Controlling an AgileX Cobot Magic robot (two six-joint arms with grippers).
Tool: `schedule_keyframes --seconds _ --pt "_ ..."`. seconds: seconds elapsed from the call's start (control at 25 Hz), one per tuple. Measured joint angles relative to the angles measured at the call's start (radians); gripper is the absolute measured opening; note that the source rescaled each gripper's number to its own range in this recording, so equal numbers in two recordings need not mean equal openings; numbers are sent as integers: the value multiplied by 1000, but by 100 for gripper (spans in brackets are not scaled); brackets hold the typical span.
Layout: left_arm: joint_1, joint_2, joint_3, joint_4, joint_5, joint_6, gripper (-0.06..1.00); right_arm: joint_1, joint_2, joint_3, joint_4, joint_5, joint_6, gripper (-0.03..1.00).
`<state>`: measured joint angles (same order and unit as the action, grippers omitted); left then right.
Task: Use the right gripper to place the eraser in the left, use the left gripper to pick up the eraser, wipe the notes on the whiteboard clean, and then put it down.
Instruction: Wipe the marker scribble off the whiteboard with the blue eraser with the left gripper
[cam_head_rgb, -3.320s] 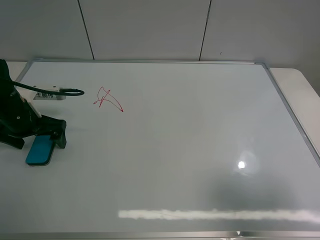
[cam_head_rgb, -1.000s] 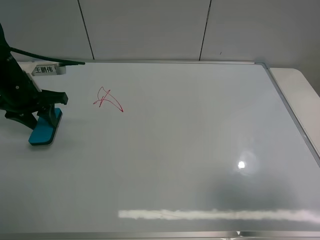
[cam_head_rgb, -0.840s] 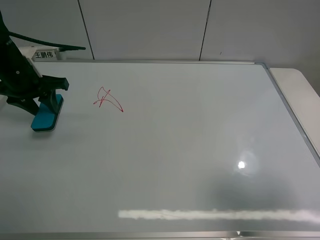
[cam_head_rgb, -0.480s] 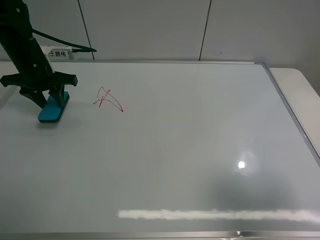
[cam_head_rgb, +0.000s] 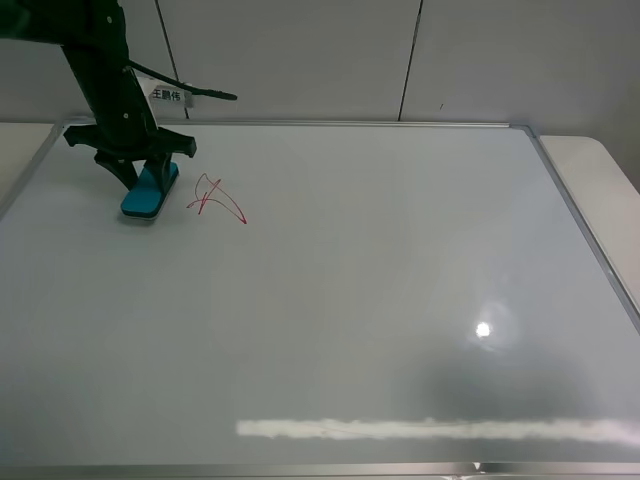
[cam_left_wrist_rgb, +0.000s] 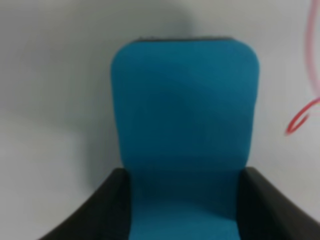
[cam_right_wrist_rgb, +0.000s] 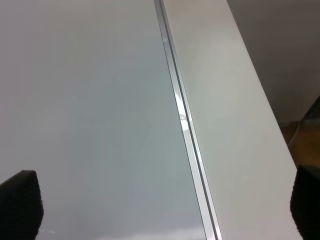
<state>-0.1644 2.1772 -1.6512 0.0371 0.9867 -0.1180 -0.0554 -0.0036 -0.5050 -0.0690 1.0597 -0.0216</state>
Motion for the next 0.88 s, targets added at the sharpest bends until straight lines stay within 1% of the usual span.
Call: schedule_keyframes --seconds 0.16,0.28,0.52,0.68,0.88 --pt "-33 91 -94 1 49 39 5 0 0 0 0 0 0 100" --pt "-52 135 -153 12 91 48 5 0 0 0 0 0 0 100" --pt "-118 151 -179 15 87 52 5 0 0 0 -1 0 0 100" --pt "-199 152 -179 15 85 54 5 0 0 0 -1 0 0 100" --pt "-353 159 -179 14 114 67 5 0 0 0 -1 0 0 100"
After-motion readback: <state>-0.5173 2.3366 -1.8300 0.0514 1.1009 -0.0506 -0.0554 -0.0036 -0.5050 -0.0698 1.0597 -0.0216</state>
